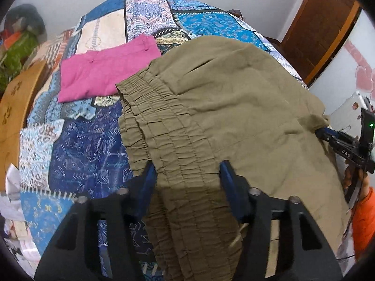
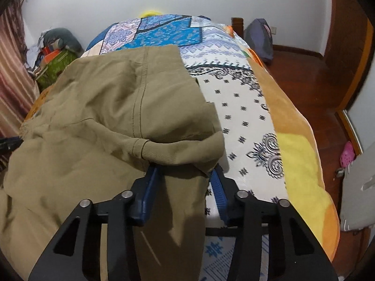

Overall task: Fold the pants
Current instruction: 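Grasp the elastic waistband with the left tool while the right tool grasps the pants hem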

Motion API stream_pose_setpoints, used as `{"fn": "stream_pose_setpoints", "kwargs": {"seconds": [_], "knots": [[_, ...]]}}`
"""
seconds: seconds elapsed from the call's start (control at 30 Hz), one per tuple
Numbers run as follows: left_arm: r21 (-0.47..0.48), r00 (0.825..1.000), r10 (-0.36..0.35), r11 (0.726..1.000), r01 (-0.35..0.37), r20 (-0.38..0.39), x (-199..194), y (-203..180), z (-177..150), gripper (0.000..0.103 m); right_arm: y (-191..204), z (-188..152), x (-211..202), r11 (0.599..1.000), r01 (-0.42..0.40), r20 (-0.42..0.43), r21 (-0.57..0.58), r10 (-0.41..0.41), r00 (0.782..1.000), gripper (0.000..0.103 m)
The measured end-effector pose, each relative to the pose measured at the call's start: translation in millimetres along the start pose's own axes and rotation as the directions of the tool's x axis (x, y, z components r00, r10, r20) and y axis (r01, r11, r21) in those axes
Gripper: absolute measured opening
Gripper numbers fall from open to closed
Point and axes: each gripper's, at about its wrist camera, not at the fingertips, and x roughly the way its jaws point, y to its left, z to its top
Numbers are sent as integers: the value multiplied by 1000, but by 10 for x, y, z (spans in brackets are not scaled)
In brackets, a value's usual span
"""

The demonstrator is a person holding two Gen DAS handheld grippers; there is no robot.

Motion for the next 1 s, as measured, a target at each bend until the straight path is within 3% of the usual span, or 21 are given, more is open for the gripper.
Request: {"fn": "stream_pose_setpoints", "kwargs": {"seconds": [0.03, 0.17, 0.4, 0.57, 0.67, 0.77, 1.0], "knots": [[13, 1000, 18, 1000, -18, 2, 0, 10, 21, 54, 23, -18, -12, 1000, 12, -6, -19, -12, 1000, 23], [17, 1000, 14, 1000, -14, -9, 1, 60, 19, 53, 28, -75, -38, 999, 26, -18, -42, -27, 999, 15], [21, 1000, -15, 1000, 16, -26, 26, 121, 14, 54, 10, -35, -11, 999, 29, -46, -14, -30, 998, 14], [-12, 997, -53, 999, 53, -51, -82, 135, 83, 53, 18, 29, -150, 999, 31, -64, -23, -33, 997, 23], [-5, 999, -53, 999, 53, -13, -209, 144, 187, 56, 5, 94, -325, 1000, 19, -17, -24, -19, 1000, 32], [-8, 999, -28, 1000, 28, 17, -245, 167, 323, 66, -23, 245, -453, 1000, 0, 40, -23, 1, 999, 38], [-44, 998, -32, 999, 30, -48, 107, 273, 478, 66, -54, 603, -129, 999, 22, 54, -25, -21, 998, 48]]}}
